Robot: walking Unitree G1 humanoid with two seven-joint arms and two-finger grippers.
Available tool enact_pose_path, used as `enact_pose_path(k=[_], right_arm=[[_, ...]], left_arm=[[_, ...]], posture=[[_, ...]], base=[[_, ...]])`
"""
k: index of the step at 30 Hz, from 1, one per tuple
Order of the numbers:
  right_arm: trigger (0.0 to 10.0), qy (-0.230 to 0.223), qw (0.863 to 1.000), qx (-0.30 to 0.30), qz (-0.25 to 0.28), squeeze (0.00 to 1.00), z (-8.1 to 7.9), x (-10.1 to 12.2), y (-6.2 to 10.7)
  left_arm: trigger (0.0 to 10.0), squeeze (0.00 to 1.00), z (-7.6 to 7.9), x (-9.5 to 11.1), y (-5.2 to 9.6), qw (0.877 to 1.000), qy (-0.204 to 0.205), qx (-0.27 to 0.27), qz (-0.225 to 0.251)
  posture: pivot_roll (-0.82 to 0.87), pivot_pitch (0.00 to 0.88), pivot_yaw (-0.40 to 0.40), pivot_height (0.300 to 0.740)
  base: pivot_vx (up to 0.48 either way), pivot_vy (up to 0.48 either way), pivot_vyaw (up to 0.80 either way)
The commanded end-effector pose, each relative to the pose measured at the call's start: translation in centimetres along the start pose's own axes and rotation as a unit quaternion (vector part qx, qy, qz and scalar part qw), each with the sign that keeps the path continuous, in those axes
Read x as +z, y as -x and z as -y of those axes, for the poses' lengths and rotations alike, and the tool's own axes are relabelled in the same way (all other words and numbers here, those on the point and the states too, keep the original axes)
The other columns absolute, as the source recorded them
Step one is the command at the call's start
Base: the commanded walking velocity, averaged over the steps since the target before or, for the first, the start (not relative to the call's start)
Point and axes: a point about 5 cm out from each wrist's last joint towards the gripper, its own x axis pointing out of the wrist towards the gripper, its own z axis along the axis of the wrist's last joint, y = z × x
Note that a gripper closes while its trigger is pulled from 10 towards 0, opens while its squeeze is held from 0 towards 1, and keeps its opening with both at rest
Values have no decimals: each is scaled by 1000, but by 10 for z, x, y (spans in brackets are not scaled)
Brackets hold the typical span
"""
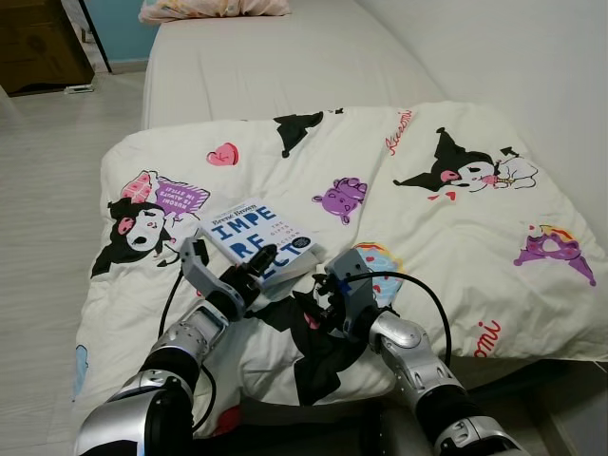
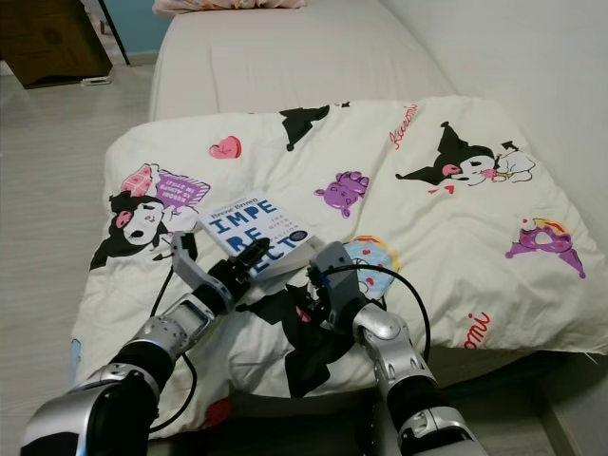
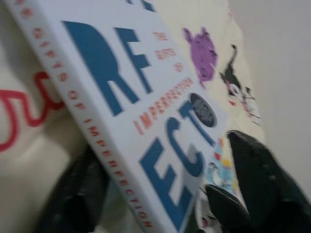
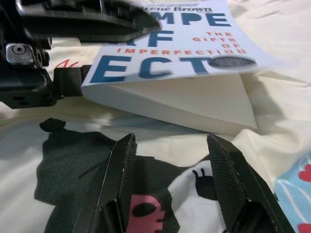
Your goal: Clean up the room
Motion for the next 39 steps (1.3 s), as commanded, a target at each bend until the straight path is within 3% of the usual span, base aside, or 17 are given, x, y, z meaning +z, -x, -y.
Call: enact_pose_path(k=[1, 2, 5, 6, 7, 8, 9, 14, 15, 16, 17, 32, 37, 39], right_arm=[[10000, -7, 1000, 9, -16, 0, -7, -10, 3], [10000, -7, 1000, 9, -16, 0, -6, -10, 3], [10000, -7, 1000, 8, -16, 0, -6, -10, 3], [10000, -8, 1000, 7, -16, 0, -6, -10, 3], [10000, -8, 1000, 7, -16, 0, -5, -10, 3], [10000, -7, 1000, 7, -16, 0, -5, -10, 3], [10000, -7, 1000, 7, -16, 0, -5, -10, 3], [10000, -6, 1000, 7, -17, 0, -5, -9, 4], [10000, -6, 1000, 7, -17, 0, -5, -10, 4], [10000, -6, 1000, 7, -17, 0, -5, -10, 4], [10000, -6, 1000, 7, -18, 0, -5, -10, 4], [10000, -2, 1000, 3, -19, 0, -2, -9, 5], [10000, 0, 1000, -1, -18, 0, -1, -8, 4], [10000, -3, 1000, -17, -12, 0, 2, -6, 4]], left_arm=[[4510, 0, -8, -8, 5, 1000, 2, 23, -7], [3961, 0, -9, -6, 5, 1000, 1, 29, -3], [4196, 0, -10, -3, 5, 999, 1, 35, 3], [5333, 0, -10, -1, 5, 999, 3, 37, 8], [7765, 0, -11, 1, 6, 999, 3, 42, 14], [7765, 0, -12, 2, 6, 999, 3, 44, 18], [10000, 0, -14, 6, 7, 998, 2, 52, 27], [10000, 0, -15, 10, 7, 997, 1, 60, 38], [6196, 0, -15, 9, 7, 997, 0, 61, 37], [6196, 0, -15, 9, 7, 997, -1, 63, 36], [0, 0, -15, 8, 7, 997, 0, 65, 37], [0, 0, -19, 7, 10, 996, -3, 80, 32], [0, 0, -17, 8, 8, 997, -16, 70, 29], [0, 0, -9, 16, 5, 998, -33, 37, 38]], posture=[[-54, 526, 50, 568], [-53, 524, 50, 568], [-53, 523, 49, 568], [-55, 523, 50, 568], [-56, 522, 49, 568], [-56, 522, 49, 568], [-57, 520, 48, 568], [-56, 520, 46, 568], [-56, 520, 45, 568], [-56, 520, 45, 568], [-57, 518, 44, 568], [-58, 506, 43, 568], [-55, 492, 40, 568], [-46, 462, 42, 568]], base=[[0, 0, 0], [0, 0, 0], [0, 0, 0], [0, 0, 0], [0, 0, 0], [0, 0, 0], [0, 0, 0], [0, 0, 0], [0, 0, 0], [0, 0, 0], [0, 0, 0], [0, 0, 0], [0, 0, 0], [0, 0, 0]])
